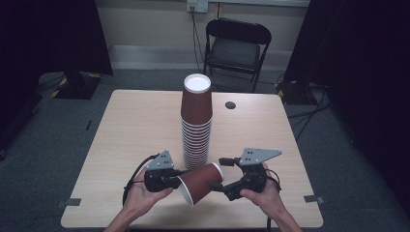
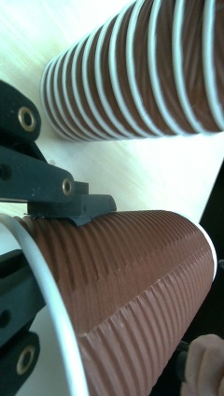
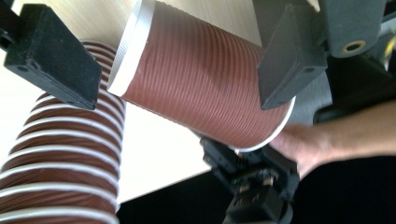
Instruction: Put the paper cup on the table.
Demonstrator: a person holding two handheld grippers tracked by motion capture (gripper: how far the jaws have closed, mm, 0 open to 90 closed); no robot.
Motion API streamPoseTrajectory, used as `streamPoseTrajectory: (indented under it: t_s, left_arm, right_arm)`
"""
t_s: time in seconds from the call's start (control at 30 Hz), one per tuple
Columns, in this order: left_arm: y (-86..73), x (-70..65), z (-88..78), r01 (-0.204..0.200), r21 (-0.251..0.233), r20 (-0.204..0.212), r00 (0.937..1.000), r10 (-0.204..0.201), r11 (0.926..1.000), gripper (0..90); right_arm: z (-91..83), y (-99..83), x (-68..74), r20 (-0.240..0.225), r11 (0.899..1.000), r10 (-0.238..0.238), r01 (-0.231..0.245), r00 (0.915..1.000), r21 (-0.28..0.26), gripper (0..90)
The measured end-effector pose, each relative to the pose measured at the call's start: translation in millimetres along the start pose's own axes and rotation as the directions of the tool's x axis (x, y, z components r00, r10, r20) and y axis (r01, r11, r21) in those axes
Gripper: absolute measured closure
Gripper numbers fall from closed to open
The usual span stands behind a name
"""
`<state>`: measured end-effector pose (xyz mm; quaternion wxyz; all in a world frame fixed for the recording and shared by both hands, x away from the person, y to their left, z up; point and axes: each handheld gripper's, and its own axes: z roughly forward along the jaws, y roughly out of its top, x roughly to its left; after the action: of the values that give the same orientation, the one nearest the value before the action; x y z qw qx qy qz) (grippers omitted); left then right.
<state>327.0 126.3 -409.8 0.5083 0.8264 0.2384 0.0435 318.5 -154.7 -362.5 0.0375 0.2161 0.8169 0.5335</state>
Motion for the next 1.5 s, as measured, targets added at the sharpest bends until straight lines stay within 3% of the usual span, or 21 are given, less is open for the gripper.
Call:
streamPoseTrajectory:
  t_s: [0.07, 0.1, 0.2, 0.33, 0.53, 0.67, 0.73, 0.8, 0.83, 0.87, 0.97, 1.07, 1.1, 1.13, 1.2, 1.23, 1.27, 1.3, 1.33, 1.37, 1.5]
  left_arm:
    - [-0.5, -0.2, 0.7, -0.006, 0.009, 0.0, 1.0, 0.006, 0.9999, 85.2]
    - [-1.2, 0.0, 2.8, 0.0, 0.024, 0.005, 1.0, 0.0, 0.9997, 85.2]
    - [-1.1, 1.4, 4.5, -0.002, 0.044, 0.012, 0.9999, 0.002, 0.9991, 85.2]
    - [0.2, 1.7, 5.8, -0.006, 0.068, 0.033, 0.9994, 0.004, 0.9976, 85.2]
    - [3.3, 0.7, 8.1, -0.031, 0.131, 0.059, 0.998, 0.024, 0.9909, 85.2]
    - [4.4, 0.9, 10.0, -0.03, 0.146, 0.069, 0.9974, 0.02, 0.9889, 85.3]
    - [4.9, 0.9, 11.5, -0.021, 0.153, 0.08, 0.9967, 0.009, 0.988, 85.3]
    - [5.4, 1.3, 13.3, -0.018, 0.158, 0.084, 0.9964, 0.004, 0.9873, 85.3]
    - [5.4, 1.3, 13.3, -0.018, 0.158, 0.084, 0.9964, 0.004, 0.9873, 85.4]
    - [6.2, 2.8, 14.4, -0.005, 0.163, 0.089, 0.996, -0.009, 0.9867, 85.5]
    - [7.8, 3.8, 16.5, -0.001, 0.173, 0.097, 0.9951, -0.016, 0.985, 85.7]
    - [9.4, 4.4, 18.6, 0.01, 0.177, 0.105, 0.9941, -0.029, 0.9842, 85.8]
    - [10.0, 4.6, 19.2, 0.018, 0.173, 0.109, 0.9933, -0.038, 0.9847, 86.0]
    - [10.7, 5.0, 19.5, 0.027, 0.173, 0.117, 0.992, -0.048, 0.9846, 86.3]
    - [11.9, 4.8, 20.4, 0.032, 0.176, 0.119, 0.9915, -0.053, 0.9839, 86.7]
    - [12.1, 4.4, 21.1, 0.039, 0.173, 0.121, 0.9908, -0.06, 0.9842, 86.7]
    - [12.2, 4.5, 21.9, 0.049, 0.168, 0.116, 0.9908, -0.069, 0.9846, 86.6]
    - [12.4, 4.2, 22.7, 0.051, 0.167, 0.116, 0.9907, -0.071, 0.9846, 86.6]
    - [12.8, 4.0, 23.2, 0.058, 0.164, 0.117, 0.99, -0.078, 0.9847, 86.8]
    - [13.4, 3.7, 23.6, 0.066, 0.162, 0.113, 0.99, -0.085, 0.9846, 87.0]
    - [15.5, 3.5, 24.8, 0.073, 0.17, 0.11, 0.9896, -0.092, 0.9827, 86.8]
  right_arm:
    - [0.7, 0.2, 0.8, 0.01, 1.0, -0.015, 0.015, 0.9998, 0.011, 13.7]
    - [2.3, 0.9, 2.5, 0.007, 0.998, -0.051, 0.051, 0.9987, 0.036, 13.7]
    - [5.3, 1.7, 5.4, -0.008, 0.994, -0.091, 0.092, 0.9958, 0.061, 13.7]
    - [13.1, 2.3, 13.0, -0.04, 0.974, -0.181, 0.185, 0.9826, 0.13, 13.8]
    - [25.1, 1.1, 24.3, -0.068, 0.923, -0.318, 0.326, 0.9455, 0.206, 14.2]
    - [31.1, -1.6, 30.3, -0.08, 0.88, -0.399, 0.406, 0.9134, 0.247, 13.3]
    - [32.4, -2.7, 32.7, -0.074, 0.866, -0.423, 0.427, 0.9031, 0.261, 13.3]
    - [34.3, -4.5, 35.3, -0.071, 0.843, -0.461, 0.461, 0.8847, 0.277, 12.8]
    - [34.3, -4.5, 35.3, -0.071, 0.843, -0.461, 0.461, 0.8847, 0.277, 12.8]
    - [36.6, -6.7, 38.2, -0.063, 0.824, -0.49, 0.485, 0.8696, 0.292, 11.0]
    - [39.9, -9.7, 41.9, -0.054, 0.792, -0.533, 0.521, 0.8443, 0.318, 9.8]
    - [43.9, -11.6, 44.1, -0.057, 0.77, -0.558, 0.542, 0.8279, 0.338, 9.1]
    - [45.3, -12.0, 44.9, -0.056, 0.767, -0.558, 0.54, 0.8281, 0.346, 9.1]
    - [46.6, -12.8, 45.5, -0.054, 0.758, -0.571, 0.551, 0.8191, 0.348, 8.9]
    - [47.9, -14.0, 46.7, -0.05, 0.756, -0.574, 0.552, 0.8174, 0.35, 8.9]
    - [50.5, -14.7, 47.6, -0.042, 0.749, -0.584, 0.558, 0.8105, 0.358, 8.9]
    - [51.5, -15.2, 47.5, -0.045, 0.748, -0.586, 0.562, 0.8089, 0.355, 9.0]
    - [52.3, -15.6, 47.0, -0.041, 0.751, -0.583, 0.557, 0.8115, 0.354, 8.9]
    - [53.3, -16.1, 46.8, -0.041, 0.748, -0.586, 0.56, 0.8094, 0.355, 9.0]
    - [54.0, -16.7, 47.4, -0.032, 0.753, -0.58, 0.551, 0.8139, 0.359, 8.8]
    - [57.5, -15.5, 48.2, -0.027, 0.747, -0.589, 0.558, 0.8074, 0.361, 8.9]
